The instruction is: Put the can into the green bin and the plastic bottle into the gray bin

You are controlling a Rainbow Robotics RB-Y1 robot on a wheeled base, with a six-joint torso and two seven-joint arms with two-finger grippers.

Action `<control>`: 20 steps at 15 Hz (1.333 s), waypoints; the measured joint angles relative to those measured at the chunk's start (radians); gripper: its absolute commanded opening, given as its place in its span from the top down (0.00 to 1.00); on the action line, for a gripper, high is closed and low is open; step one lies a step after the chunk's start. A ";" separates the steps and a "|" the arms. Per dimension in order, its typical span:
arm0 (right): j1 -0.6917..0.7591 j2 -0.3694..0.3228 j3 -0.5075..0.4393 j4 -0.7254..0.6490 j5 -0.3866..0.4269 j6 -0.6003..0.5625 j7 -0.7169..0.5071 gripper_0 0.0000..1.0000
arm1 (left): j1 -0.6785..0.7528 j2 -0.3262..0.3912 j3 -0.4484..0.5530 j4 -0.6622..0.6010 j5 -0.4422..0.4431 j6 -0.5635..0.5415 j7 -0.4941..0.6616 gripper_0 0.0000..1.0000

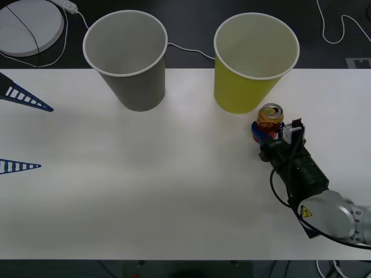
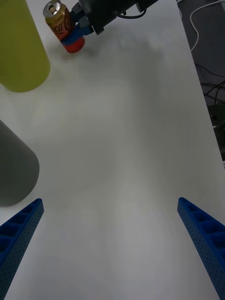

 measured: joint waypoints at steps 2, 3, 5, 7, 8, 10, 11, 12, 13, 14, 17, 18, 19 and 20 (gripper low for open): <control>0.005 -0.072 -0.001 -0.087 0.006 -0.051 0.007 1.00 | 0.000 0.000 0.000 0.000 0.000 0.000 0.000 0.00; 0.010 -0.113 -0.008 -0.133 0.014 -0.082 0.012 1.00 | 0.000 0.000 0.000 0.000 0.000 0.000 0.000 0.00; 0.040 -0.194 -0.056 -0.237 0.039 -0.176 0.021 1.00 | 0.000 0.000 0.000 0.000 0.000 0.000 0.000 0.00; 0.107 -0.273 -0.162 -0.344 0.072 -0.311 0.029 1.00 | 0.000 0.000 0.000 0.000 0.000 0.000 0.000 0.00; 0.162 -0.307 -0.250 -0.399 0.092 -0.397 0.033 1.00 | 0.000 0.000 0.000 0.000 0.000 0.000 0.000 0.00; 0.276 -0.338 -0.452 -0.483 0.124 -0.596 0.035 1.00 | 0.000 0.000 0.000 0.000 0.000 0.000 0.000 0.00; 0.342 -0.341 -0.579 -0.525 0.134 -0.715 0.035 1.00 | 0.000 0.000 0.000 0.000 0.000 0.000 0.000 0.00; 0.410 -0.340 -0.707 -0.567 0.136 -0.835 0.034 1.00 | 0.000 0.000 0.000 0.000 0.000 0.000 0.000 0.00; 0.468 -0.334 -0.820 -0.605 0.135 -0.948 0.029 1.00 | 0.000 0.000 0.000 0.000 0.000 0.000 0.000 0.00; 0.511 -0.327 -0.917 -0.634 0.132 -1.042 0.022 1.00 | 0.000 0.000 0.000 0.000 0.000 0.000 0.000 0.00; 0.596 -0.294 -1.160 -0.704 0.115 -1.326 -0.009 1.00 | 0.000 0.000 0.000 0.000 0.000 0.000 0.000 0.00; 0.609 -0.285 -1.228 -0.723 0.109 -1.419 -0.039 1.00 | 0.000 0.000 0.000 0.000 0.000 0.000 0.000 0.00; 0.617 -0.278 -1.280 -0.743 0.109 -1.494 -0.082 1.00 | 0.000 0.000 0.000 0.000 0.000 0.000 0.000 0.00; 0.621 -0.268 -1.328 -0.760 0.111 -1.561 -0.127 1.00 | 0.000 0.000 0.000 0.000 0.000 0.000 0.000 0.00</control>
